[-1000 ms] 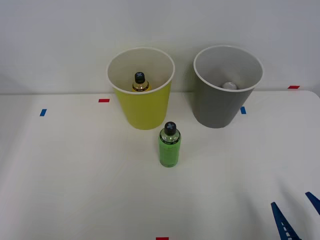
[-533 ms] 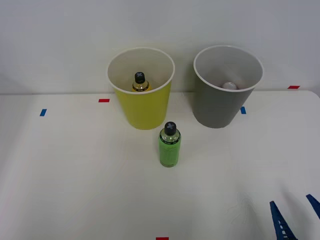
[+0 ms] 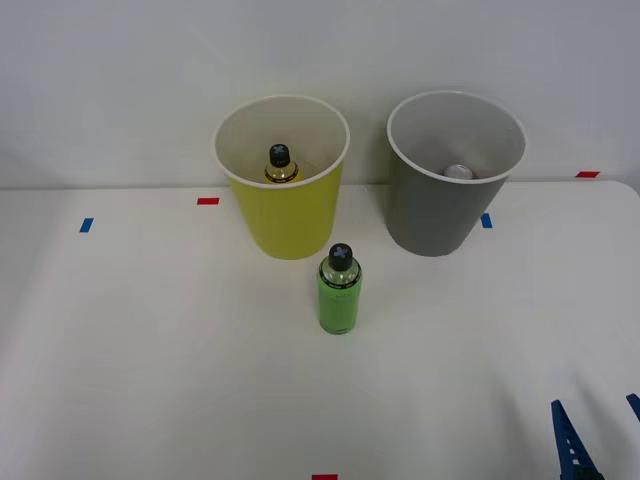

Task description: Put cans in the gray bin, plastic bottles in the light green bin

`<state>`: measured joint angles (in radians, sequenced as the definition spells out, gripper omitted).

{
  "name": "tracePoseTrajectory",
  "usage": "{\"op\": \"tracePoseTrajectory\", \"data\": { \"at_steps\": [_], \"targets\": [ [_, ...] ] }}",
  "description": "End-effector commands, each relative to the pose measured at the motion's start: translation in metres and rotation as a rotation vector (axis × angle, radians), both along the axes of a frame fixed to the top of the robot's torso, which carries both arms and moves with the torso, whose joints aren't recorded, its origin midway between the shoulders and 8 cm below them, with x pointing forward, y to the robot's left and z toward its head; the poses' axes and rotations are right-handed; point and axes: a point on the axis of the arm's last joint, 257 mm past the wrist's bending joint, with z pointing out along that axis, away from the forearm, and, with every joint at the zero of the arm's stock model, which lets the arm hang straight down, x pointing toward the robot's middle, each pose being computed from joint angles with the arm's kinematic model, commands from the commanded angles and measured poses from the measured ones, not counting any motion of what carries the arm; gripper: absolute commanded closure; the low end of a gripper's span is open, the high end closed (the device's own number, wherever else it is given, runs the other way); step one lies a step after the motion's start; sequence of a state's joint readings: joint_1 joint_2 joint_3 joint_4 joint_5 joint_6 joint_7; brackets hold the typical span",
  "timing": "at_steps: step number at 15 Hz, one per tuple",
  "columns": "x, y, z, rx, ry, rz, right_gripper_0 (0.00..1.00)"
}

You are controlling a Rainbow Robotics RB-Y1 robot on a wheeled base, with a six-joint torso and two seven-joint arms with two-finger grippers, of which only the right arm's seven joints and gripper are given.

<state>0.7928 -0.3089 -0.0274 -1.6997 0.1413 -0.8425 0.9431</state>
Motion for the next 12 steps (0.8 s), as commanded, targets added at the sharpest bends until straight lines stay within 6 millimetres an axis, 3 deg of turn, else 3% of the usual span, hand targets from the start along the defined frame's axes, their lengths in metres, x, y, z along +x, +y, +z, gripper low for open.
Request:
{"op": "tracePoseTrajectory", "data": {
  "at_steps": [1, 6, 12],
  "targets": [
    [0.000, -0.008, -0.003, 0.007, 0.010, -0.008, 0.00],
    [0.006, -0.010, 0.001, 0.013, 0.000, 0.005, 0.00],
    [0.016, 0.005, -0.007, -0.098, 0.035, 0.096, 0.00]
  ]
}}
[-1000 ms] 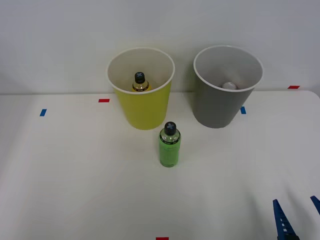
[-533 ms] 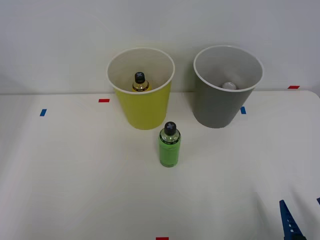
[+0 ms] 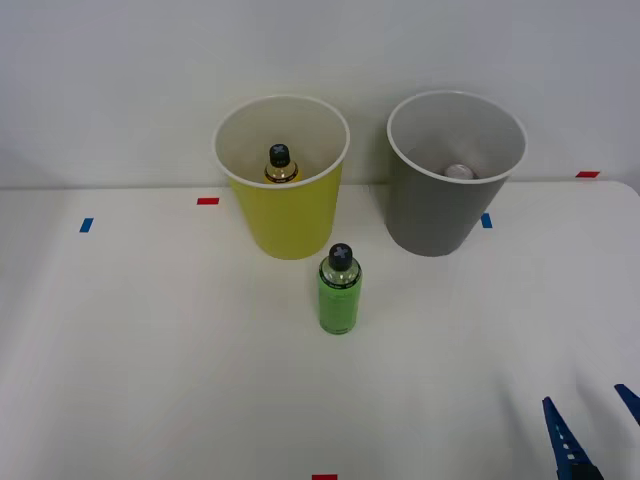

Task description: Put cans in the gray bin, plastic bottles in the light green bin

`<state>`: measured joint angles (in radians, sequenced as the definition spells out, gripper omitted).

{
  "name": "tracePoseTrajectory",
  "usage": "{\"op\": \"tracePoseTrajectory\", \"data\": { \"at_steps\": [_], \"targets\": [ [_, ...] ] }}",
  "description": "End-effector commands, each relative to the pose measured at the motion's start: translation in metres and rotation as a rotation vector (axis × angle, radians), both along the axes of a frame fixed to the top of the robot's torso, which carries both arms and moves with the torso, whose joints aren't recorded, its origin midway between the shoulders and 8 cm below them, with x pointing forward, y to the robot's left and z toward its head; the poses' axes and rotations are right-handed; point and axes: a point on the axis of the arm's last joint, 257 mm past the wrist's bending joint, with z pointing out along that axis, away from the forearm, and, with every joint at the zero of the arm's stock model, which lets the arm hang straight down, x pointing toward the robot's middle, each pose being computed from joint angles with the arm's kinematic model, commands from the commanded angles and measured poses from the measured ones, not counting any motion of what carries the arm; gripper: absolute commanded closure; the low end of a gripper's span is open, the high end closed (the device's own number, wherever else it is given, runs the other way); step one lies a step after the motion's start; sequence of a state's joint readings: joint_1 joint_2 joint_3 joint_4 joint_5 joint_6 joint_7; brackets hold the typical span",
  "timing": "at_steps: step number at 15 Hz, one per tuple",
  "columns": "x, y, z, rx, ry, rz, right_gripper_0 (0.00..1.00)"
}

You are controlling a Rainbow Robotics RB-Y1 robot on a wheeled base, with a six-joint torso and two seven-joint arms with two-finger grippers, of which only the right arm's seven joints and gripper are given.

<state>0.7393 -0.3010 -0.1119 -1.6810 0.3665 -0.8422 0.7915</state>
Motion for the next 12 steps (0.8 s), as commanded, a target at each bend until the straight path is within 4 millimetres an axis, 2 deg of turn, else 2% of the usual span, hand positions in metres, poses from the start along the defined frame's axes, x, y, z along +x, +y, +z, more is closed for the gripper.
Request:
{"op": "tracePoseTrajectory", "data": {
  "at_steps": [1, 4, 12],
  "targets": [
    [0.0000, -0.0004, -0.0019, -0.020, 0.006, 0.003, 0.00],
    [-0.0026, -0.0078, -0.0036, -0.033, 0.034, 0.004, 0.00],
    [0.0020, -0.0059, -0.0050, -0.087, 0.036, 0.011, 0.00]
  ]
}}
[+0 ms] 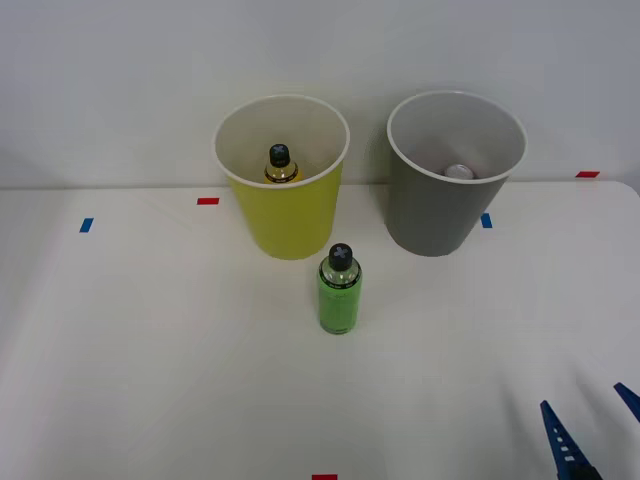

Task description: Put cans in the gray bin, plastic bottles in the light green bin

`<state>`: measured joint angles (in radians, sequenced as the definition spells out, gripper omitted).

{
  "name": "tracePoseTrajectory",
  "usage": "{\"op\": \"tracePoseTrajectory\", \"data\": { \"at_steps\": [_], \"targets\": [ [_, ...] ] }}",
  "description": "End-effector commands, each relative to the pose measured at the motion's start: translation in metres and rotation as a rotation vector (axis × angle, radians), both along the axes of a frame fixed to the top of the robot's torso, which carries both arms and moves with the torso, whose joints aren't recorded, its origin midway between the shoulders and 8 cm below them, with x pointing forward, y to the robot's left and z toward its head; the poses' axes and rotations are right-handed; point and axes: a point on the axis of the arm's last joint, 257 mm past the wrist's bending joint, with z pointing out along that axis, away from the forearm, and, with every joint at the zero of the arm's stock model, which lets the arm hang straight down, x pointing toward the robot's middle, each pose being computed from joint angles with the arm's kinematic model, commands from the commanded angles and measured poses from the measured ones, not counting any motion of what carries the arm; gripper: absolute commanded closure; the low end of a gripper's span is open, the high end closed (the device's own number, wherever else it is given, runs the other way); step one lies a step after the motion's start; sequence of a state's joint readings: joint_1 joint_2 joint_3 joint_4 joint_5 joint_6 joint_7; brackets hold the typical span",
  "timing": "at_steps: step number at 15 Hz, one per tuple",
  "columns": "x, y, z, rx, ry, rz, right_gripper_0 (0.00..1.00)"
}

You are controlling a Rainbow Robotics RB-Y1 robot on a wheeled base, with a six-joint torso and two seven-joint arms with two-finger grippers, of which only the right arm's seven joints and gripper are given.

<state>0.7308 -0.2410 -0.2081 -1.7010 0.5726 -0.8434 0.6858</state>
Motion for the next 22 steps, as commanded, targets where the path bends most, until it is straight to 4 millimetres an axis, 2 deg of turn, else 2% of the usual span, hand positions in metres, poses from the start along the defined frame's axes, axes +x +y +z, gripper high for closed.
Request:
{"op": "tracePoseTrajectory", "data": {
  "at_steps": [1, 9, 22],
  "targets": [
    [0.001, -0.001, 0.001, 0.000, -0.002, -0.001, 0.00],
    [-0.002, -0.009, 0.001, 0.043, 0.014, -0.013, 0.00],
    [-0.005, 0.002, -0.005, 0.045, 0.028, 0.004, 0.00]
  ]
}}
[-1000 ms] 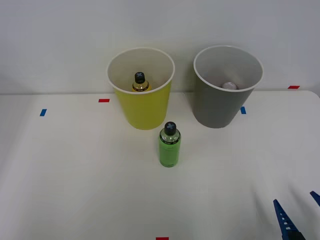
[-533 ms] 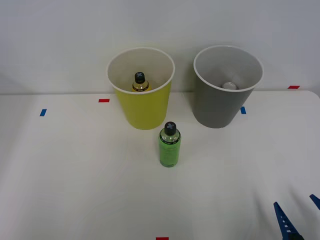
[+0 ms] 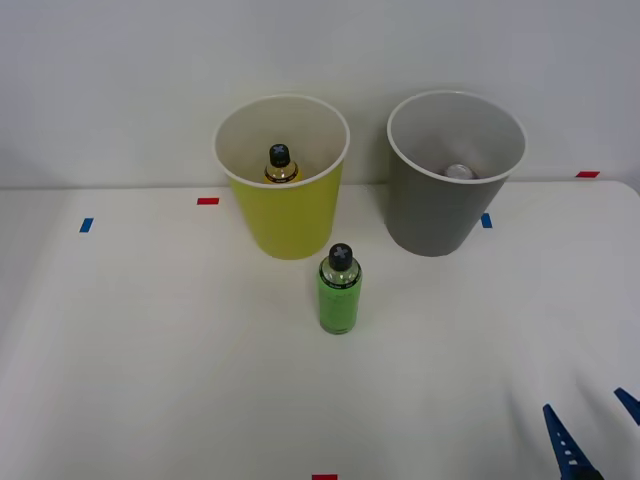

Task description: Put cans in the gray bin, plastic bottles in the light green bin

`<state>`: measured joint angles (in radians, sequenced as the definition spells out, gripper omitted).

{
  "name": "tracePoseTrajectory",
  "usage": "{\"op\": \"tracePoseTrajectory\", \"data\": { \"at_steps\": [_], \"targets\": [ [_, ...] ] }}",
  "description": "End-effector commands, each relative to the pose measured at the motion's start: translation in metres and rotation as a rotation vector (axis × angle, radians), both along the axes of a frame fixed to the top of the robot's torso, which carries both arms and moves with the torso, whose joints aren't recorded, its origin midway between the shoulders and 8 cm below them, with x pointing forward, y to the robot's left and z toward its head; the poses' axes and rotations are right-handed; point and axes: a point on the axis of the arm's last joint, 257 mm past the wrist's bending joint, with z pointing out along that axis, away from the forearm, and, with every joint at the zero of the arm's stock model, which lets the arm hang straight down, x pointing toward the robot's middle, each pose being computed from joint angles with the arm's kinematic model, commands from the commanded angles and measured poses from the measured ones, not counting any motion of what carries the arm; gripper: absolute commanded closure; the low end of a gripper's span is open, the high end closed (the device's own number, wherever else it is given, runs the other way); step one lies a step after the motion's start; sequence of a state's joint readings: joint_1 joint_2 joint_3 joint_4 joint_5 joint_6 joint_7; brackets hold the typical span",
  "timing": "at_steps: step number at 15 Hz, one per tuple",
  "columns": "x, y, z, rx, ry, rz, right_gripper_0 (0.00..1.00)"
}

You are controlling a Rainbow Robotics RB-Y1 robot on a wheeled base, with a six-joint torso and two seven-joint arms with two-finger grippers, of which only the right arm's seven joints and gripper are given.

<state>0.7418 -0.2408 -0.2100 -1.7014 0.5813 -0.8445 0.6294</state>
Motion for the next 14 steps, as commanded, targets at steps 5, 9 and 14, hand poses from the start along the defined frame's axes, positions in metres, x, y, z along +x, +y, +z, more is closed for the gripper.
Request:
{"op": "tracePoseTrajectory", "data": {
  "at_steps": [5, 9, 14],
  "targets": [
    [-0.002, 0.008, -0.001, -0.021, -0.007, 0.017, 0.00],
    [-0.004, 0.014, 0.000, -0.070, -0.027, 0.035, 0.00],
    [-0.009, 0.017, 0.000, -0.098, -0.036, 0.043, 0.00]
  ]
}}
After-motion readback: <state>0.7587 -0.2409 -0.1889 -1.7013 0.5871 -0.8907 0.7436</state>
